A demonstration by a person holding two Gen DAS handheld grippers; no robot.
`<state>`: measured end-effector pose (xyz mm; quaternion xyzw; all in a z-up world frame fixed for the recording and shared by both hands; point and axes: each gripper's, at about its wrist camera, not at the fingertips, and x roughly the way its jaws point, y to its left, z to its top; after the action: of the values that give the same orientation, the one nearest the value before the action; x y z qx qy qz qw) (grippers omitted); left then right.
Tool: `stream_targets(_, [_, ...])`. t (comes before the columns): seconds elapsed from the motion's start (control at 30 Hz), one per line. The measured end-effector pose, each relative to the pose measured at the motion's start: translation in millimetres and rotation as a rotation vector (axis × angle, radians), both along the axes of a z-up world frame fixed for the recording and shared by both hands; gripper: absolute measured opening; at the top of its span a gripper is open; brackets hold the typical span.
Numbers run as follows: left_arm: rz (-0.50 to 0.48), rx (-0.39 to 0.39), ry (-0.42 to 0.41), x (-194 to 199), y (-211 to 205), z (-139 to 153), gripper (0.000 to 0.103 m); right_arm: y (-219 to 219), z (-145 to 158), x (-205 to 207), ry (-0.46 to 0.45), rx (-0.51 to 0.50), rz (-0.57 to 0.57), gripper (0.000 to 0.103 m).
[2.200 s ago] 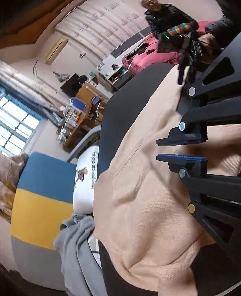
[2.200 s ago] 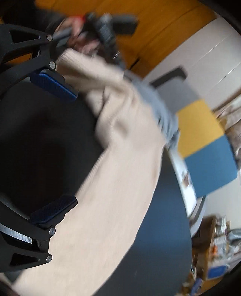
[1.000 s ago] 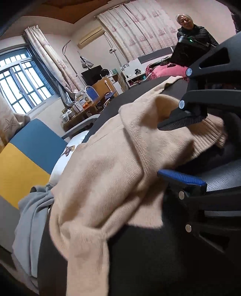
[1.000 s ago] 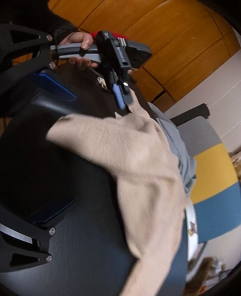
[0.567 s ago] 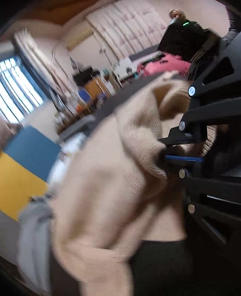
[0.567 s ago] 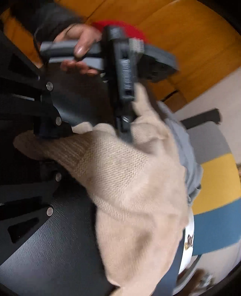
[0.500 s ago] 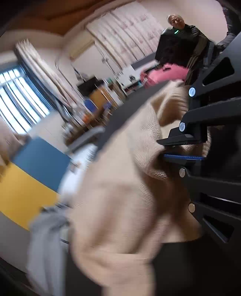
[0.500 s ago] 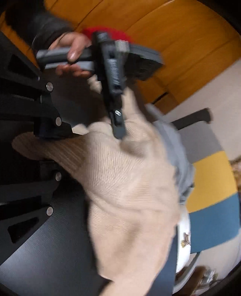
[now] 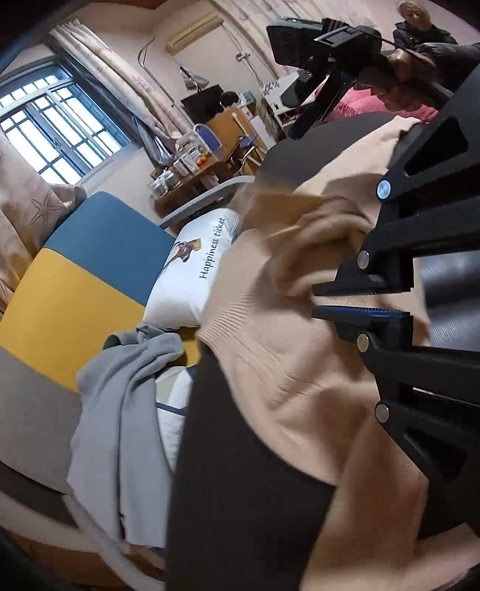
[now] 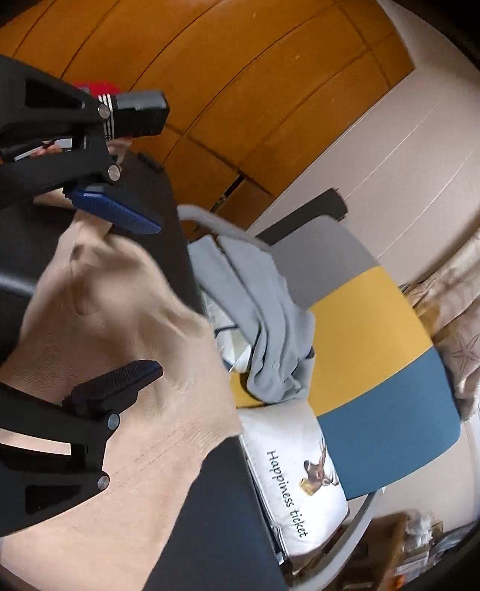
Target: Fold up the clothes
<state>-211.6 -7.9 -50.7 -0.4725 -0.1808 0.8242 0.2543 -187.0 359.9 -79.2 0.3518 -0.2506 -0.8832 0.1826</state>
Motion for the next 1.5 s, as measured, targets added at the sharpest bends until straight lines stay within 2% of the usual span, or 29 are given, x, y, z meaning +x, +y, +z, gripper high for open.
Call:
stream_targets(0.07, [-0.017, -0.029, -0.002, 13.8, -4.7, -11.9, 0.009, 2.5, -9.7, 10.2, 0.025, 0.029, 0.025, 0.072])
stream_targets(0.1, [-0.031, -0.033, 0.013, 20.9, -7.0, -15.4, 0.013, -0.6, -15.4, 23.9, 0.036, 0.058, 0.045, 0.072])
stream_targets(0.17, [-0.060, -0.038, 0.062, 35.0, -8.7, -19.4, 0.019, -6.3, -27.6, 48.1, 0.056, 0.175, 0.058, 0.072])
stream_targets(0.23, [-0.111, -0.068, 0.147, 47.0, 2.1, -14.6, 0.026, -15.3, -46.0, 64.0, 0.072, 0.299, 0.064, 0.072])
stream_targets(0.3, [-0.158, -0.111, 0.237, 57.2, 14.2, -8.6, 0.030, -21.6, -66.6, 72.6, 0.017, 0.320, 0.084, 0.072])
stream_targets(0.37, [-0.207, -0.171, 0.302, 58.1, 29.9, -0.3, 0.039, -23.0, -79.1, 76.2, -0.002, 0.297, 0.064, 0.072])
stream_targets(0.4, [-0.225, -0.208, 0.320, 56.0, 36.7, 0.1, 0.047, -22.6, -83.4, 76.2, -0.018, 0.262, 0.058, 0.072])
stream_targets(0.43, [-0.256, -0.242, 0.331, 52.0, 43.1, -1.9, 0.048, -22.4, -89.1, 73.9, -0.044, 0.219, 0.051, 0.072])
stream_targets(0.5, [-0.345, -0.304, 0.337, 50.5, 58.7, -5.7, 0.048, -25.8, -98.5, 69.3, -0.084, 0.221, 0.020, 0.072])
stream_targets(0.57, [-0.476, -0.280, 0.294, 53.6, 67.2, -11.2, 0.046, -26.0, -106.8, 61.7, -0.100, 0.218, 0.003, 0.055])
stream_targets(0.6, [-0.527, -0.303, 0.280, 57.1, 74.0, -13.6, 0.035, -26.7, -108.6, 58.9, -0.109, 0.242, -0.004, 0.025])
stream_targets(0.63, [-0.543, -0.335, 0.278, 59.7, 78.8, -15.5, 0.017, -26.3, -108.7, 56.7, -0.111, 0.256, -0.006, 0.008])
stream_targets(0.67, [-0.542, -0.330, 0.265, 61.4, 79.6, -14.9, 0.010, -25.5, -108.4, 54.7, -0.111, 0.266, -0.006, 0.008])
stream_targets(0.7, [-0.539, -0.317, 0.249, 63.0, 79.5, -13.9, 0.010, -23.7, -104.6, 54.6, -0.102, 0.262, -0.004, 0.008])
stream_targets(0.73, [-0.525, -0.246, 0.236, 66.4, 74.7, -7.4, 0.005, -21.6, -99.8, 54.9, -0.090, 0.254, 0.000, 0.008])
stream_targets(0.87, [-0.470, 0.085, 0.223, 86.8, 44.3, 31.6, 0.004, -8.8, -54.4, 68.6, 0.021, 0.194, 0.012, 0.008])
stream_targets(0.9, [-0.452, 0.155, 0.233, 93.6, 35.2, 43.9, 0.004, -3.0, -40.2, 73.7, 0.051, 0.180, 0.011, 0.008])
stream_targets(0.97, [-0.400, 0.247, 0.276, 105.1, 15.6, 67.8, 0.004, 9.1, -13.9, 83.9, 0.102, 0.147, 0.007, 0.008])
stream_targets(1.03, [-0.357, 0.407, 0.269, 111.9, -8.6, 83.9, 0.004, 19.9, 4.7, 95.9, 0.141, 0.120, -0.003, 0.008])
stream_targets(1.07, [-0.354, 0.473, 0.276, 116.6, -15.4, 90.0, 0.000, 24.7, 12.6, 102.8, 0.158, 0.111, -0.010, 0.007])
stream_targets(1.13, [-0.386, 0.577, 0.316, 137.2, -21.6, 103.2, 0.000, 34.5, 26.2, 121.4, 0.193, 0.099, -0.030, 0.005])
stream_targets(1.2, [-0.442, 0.626, 0.326, 164.1, -17.5, 109.9, 0.000, 44.9, 36.7, 147.6, 0.226, 0.100, -0.059, 0.005])
stream_targets(1.27, [-0.445, 0.541, 0.324, 184.7, -8.4, 106.0, 0.000, 55.8, 37.8, 175.3, 0.237, 0.108, -0.070, 0.006])
stream_targets(1.3, [-0.429, 0.491, 0.317, 189.0, -6.2, 100.6, 0.004, 60.9, 31.4, 187.3, 0.218, 0.097, -0.074, 0.007])
stream_targets(1.37, [-0.364, 0.386, 0.283, 193.3, -5.2, 83.3, 0.016, 61.6, 10.7, 205.4, 0.160, 0.092, -0.070, 0.027])
stream_targets(1.4, [-0.311, 0.335, 0.249, 193.0, -10.2, 69.4, 0.017, 54.9, -3.2, 210.9, 0.125, 0.109, -0.060, 0.058])
stream_targets(1.43, [-0.248, 0.288, 0.202, 190.2, -16.5, 53.2, 0.017, 48.2, -17.1, 216.3, 0.089, 0.126, -0.050, 0.076])
stream_targets(1.5, [-0.141, 0.282, 0.088, 186.4, -33.7, 18.4, 0.017, 34.8, -45.0, 227.2, 0.018, 0.160, -0.030, 0.076])
